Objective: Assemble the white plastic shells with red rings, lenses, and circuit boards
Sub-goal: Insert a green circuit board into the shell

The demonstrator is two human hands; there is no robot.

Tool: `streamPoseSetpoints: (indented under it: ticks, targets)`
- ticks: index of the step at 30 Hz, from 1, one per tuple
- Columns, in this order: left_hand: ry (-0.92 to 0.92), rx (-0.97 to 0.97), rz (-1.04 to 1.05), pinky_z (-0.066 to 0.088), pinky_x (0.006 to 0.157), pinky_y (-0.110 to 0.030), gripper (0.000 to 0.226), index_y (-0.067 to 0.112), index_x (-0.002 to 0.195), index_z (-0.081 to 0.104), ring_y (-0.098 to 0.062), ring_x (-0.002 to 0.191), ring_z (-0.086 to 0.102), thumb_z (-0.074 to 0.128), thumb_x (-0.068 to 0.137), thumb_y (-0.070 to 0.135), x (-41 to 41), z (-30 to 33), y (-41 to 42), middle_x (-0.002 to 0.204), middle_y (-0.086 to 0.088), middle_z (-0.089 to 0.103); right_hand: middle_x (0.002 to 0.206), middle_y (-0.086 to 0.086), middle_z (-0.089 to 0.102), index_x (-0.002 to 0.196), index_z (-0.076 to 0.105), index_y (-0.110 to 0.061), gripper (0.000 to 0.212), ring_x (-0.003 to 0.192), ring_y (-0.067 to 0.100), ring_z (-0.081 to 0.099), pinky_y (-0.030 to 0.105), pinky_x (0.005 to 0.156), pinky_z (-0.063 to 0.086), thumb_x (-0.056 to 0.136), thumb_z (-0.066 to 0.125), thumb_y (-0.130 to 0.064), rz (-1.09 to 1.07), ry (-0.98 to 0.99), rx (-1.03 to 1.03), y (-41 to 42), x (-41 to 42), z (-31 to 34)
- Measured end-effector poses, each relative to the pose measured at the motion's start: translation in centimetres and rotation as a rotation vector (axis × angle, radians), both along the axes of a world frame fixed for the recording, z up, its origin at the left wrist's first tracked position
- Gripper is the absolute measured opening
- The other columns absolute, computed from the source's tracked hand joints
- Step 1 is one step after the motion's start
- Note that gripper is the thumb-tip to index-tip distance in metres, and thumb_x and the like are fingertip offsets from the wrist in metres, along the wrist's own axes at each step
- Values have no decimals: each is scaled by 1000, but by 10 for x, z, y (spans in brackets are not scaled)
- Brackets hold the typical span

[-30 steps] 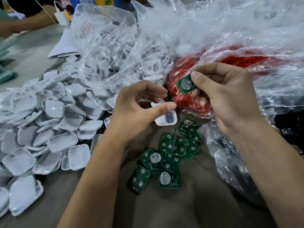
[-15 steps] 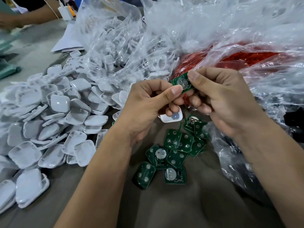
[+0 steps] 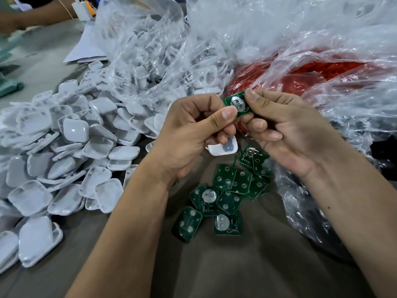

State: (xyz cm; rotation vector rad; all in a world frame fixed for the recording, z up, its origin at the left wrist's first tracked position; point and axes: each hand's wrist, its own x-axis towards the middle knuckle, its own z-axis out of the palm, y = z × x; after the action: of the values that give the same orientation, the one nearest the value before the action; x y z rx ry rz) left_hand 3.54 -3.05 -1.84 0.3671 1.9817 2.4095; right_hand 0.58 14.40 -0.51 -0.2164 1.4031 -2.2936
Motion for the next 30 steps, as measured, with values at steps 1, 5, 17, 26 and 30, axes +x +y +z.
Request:
streamPoseSetpoints:
  ticks: [1, 5, 17, 26, 30]
  targets:
    - [1, -1, 0, 39, 46, -12, 25, 18, 67, 68, -8, 50, 55, 65, 91, 10, 0, 0, 0, 64, -3, 66, 70, 8, 59, 90, 65, -1, 15, 50, 2, 48, 9, 36, 35, 86, 64, -16, 3, -2, -1, 0, 0, 0]
    - [4, 4, -7, 39, 46, -12, 24, 15, 68, 66, -9, 50, 55, 65, 91, 9, -1, -2, -1, 63, -4, 65, 70, 8, 60, 89, 67, -1, 14, 49, 2, 49, 9, 36, 37, 86, 64, -15, 17, -19, -11, 1, -1, 0]
    - [41, 21, -44, 40, 46, -13, 23, 16, 71, 72, -8, 51, 57, 70, 92, 9, -3, -2, -7, 66, -4, 67, 71, 4, 60, 86, 68, -6, 15, 51, 3, 47, 10, 36, 35, 93, 61, -17, 3, 5, -57, 3, -4, 1]
    - [-126, -663, -342, 56, 74, -47, 20, 5, 80, 76, -35, 74, 69, 89, 72, 17, 3, 5, -38, 83, -18, 75, 73, 2, 62, 88, 62, -9, 11, 57, 5, 48, 13, 41, 37, 95, 61, -18, -94, 34, -7, 9, -8, -3]
    - [-167, -704, -354, 49, 68, -32, 29, 10, 86, 80, -33, 66, 61, 85, 80, 38, 7, 10, -44, 81, -21, 72, 73, 3, 62, 85, 65, -10, 12, 57, 5, 49, 13, 41, 36, 94, 62, -17, -102, 17, -1, 9, -7, -2]
